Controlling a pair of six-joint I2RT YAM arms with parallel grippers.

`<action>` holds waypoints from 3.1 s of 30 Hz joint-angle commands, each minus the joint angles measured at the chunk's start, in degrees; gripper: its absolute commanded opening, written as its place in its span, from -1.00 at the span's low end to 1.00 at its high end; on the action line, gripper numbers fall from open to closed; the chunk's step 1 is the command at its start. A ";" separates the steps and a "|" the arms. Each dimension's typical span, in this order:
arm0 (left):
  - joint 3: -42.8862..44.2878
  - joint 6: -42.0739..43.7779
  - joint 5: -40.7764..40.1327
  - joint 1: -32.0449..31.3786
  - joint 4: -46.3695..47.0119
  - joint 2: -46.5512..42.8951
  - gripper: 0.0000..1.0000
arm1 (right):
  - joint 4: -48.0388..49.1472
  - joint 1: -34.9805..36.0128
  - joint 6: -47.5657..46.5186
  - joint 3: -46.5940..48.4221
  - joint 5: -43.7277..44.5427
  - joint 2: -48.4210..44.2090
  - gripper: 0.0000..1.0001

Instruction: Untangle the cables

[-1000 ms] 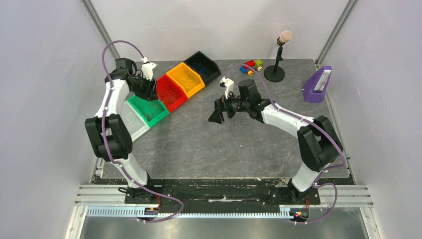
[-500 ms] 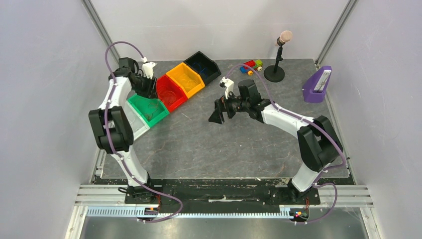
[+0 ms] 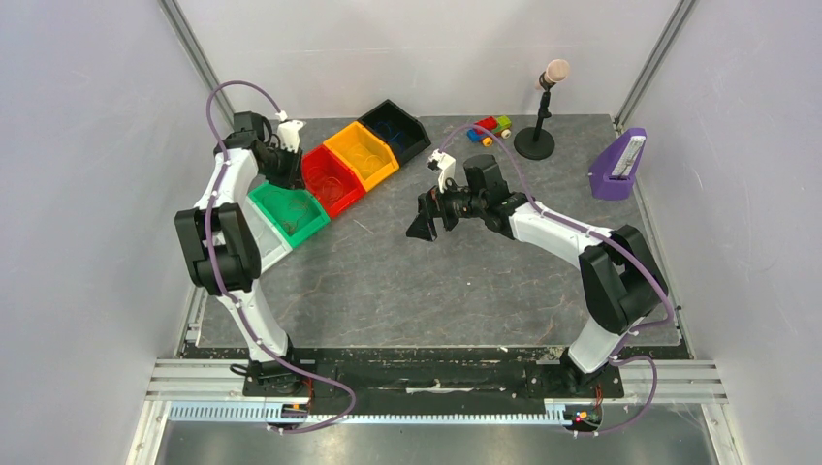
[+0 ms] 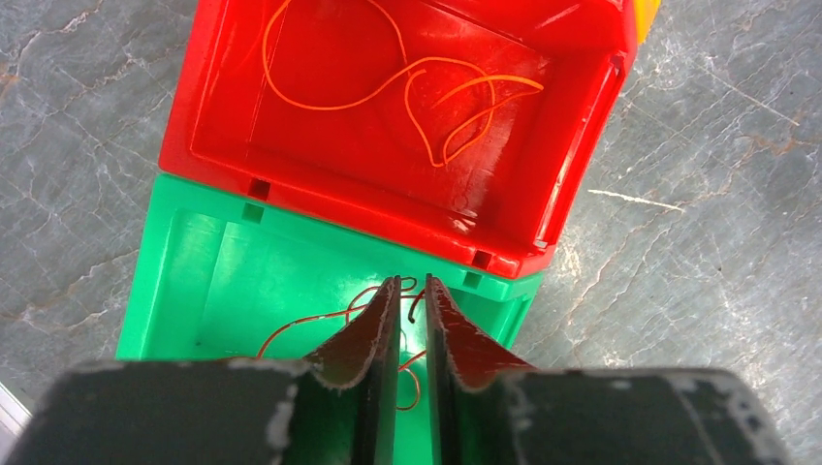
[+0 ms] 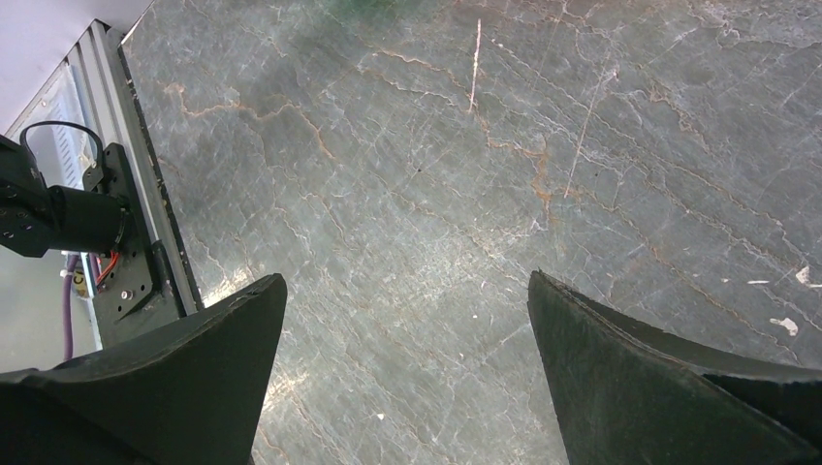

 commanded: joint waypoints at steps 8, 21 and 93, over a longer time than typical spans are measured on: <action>0.66 -1.44 -4.30 0.16 2.99 -2.65 -0.95 | 0.87 -0.24 0.64 0.91 -0.86 -0.10 0.96; -13.94 14.39 -20.78 1.83 15.03 -7.51 -0.95 | 0.63 -0.31 -0.06 0.17 -0.94 -0.84 0.96; -1.43 -20.01 -15.41 -22.96 -2.94 -21.69 0.56 | -7.24 -28.86 -12.81 -17.64 12.19 -26.42 0.96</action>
